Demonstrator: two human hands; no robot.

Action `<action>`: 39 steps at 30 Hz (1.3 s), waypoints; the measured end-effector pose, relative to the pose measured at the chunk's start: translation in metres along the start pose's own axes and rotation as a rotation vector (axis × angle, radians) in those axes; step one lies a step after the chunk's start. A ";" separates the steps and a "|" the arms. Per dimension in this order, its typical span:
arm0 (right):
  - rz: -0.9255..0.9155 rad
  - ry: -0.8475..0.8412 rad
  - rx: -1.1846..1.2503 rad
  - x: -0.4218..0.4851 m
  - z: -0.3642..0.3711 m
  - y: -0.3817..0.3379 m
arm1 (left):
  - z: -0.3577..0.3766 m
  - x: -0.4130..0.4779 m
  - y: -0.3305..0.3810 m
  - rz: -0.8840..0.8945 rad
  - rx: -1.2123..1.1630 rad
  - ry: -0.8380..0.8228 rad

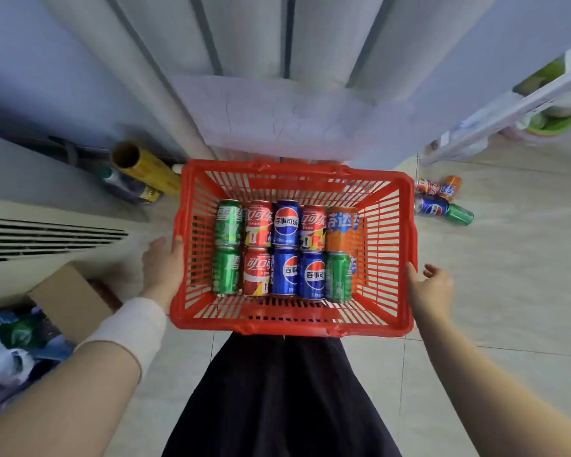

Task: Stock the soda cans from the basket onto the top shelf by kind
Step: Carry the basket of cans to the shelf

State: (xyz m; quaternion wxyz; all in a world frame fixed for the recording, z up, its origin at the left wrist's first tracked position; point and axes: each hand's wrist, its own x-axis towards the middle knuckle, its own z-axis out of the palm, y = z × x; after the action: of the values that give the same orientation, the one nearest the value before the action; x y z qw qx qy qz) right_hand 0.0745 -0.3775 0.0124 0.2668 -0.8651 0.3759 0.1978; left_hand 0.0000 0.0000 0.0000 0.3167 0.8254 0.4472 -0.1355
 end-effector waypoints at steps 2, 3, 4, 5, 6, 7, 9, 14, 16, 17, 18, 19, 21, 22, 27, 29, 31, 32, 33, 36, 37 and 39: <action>0.066 -0.040 0.055 0.011 0.006 -0.003 | 0.006 0.007 -0.001 -0.040 -0.009 -0.007; 0.098 -0.089 0.110 0.017 0.009 -0.003 | 0.009 0.011 -0.002 -0.054 0.001 -0.014; 0.137 -0.136 0.181 0.019 0.012 -0.007 | 0.012 0.014 -0.004 -0.092 0.002 -0.015; 0.172 -0.177 0.238 0.025 0.016 -0.007 | 0.016 0.018 -0.005 -0.119 -0.004 -0.011; 0.200 -0.195 0.285 0.028 0.018 -0.008 | 0.019 0.021 -0.005 -0.134 -0.003 -0.004; 0.224 -0.197 0.327 0.035 0.021 -0.008 | 0.019 0.023 -0.005 -0.130 0.000 -0.005; 0.271 -0.197 0.392 0.043 0.023 -0.008 | 0.020 0.029 -0.005 -0.124 -0.010 -0.025; 0.316 -0.293 0.434 0.059 0.024 -0.010 | 0.020 0.039 -0.006 -0.104 -0.036 -0.105; 0.284 -0.302 0.416 0.060 0.024 -0.010 | 0.020 0.039 -0.006 -0.095 -0.042 -0.108; 0.267 -0.302 0.412 0.060 0.025 -0.008 | 0.018 0.039 -0.005 -0.091 -0.032 -0.103; 0.256 -0.304 0.410 0.060 0.026 -0.007 | 0.017 0.039 -0.004 -0.089 -0.010 -0.097; 0.251 -0.310 0.404 0.060 0.026 -0.007 | 0.016 0.039 -0.002 -0.084 0.007 -0.097; 0.263 -0.327 0.395 0.061 0.027 -0.009 | 0.014 0.039 0.003 -0.066 0.034 -0.114; 0.274 -0.332 0.391 0.062 0.026 -0.009 | 0.014 0.038 0.005 -0.054 0.042 -0.126; 0.308 -0.359 0.422 0.065 0.024 -0.008 | 0.015 0.031 0.007 -0.038 0.051 -0.109; 0.316 -0.332 0.443 0.065 0.022 -0.007 | 0.015 0.027 0.009 -0.043 0.057 -0.105; 0.320 -0.292 0.470 0.065 0.018 -0.008 | 0.013 0.023 0.013 -0.038 0.051 -0.083; 0.317 -0.282 0.482 0.065 0.015 -0.005 | 0.013 0.021 0.016 -0.028 0.048 -0.070; 0.313 -0.277 0.489 0.065 0.012 -0.002 | 0.013 0.018 0.020 -0.026 0.044 -0.057; 0.334 -0.258 0.479 0.068 0.002 0.018 | 0.013 0.007 0.036 0.021 0.069 -0.025; 0.347 -0.254 0.480 0.068 -0.003 0.027 | 0.013 0.002 0.042 0.039 0.090 -0.024; 0.380 -0.242 0.511 0.066 -0.016 0.042 | 0.015 -0.009 0.053 0.078 0.108 -0.032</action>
State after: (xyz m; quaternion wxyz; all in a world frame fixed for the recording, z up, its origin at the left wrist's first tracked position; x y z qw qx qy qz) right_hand 0.0872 -0.4467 -0.0239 0.4759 -0.6550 0.5335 0.2448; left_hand 0.0393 -0.0368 0.0149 0.2840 0.8557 0.4018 -0.1602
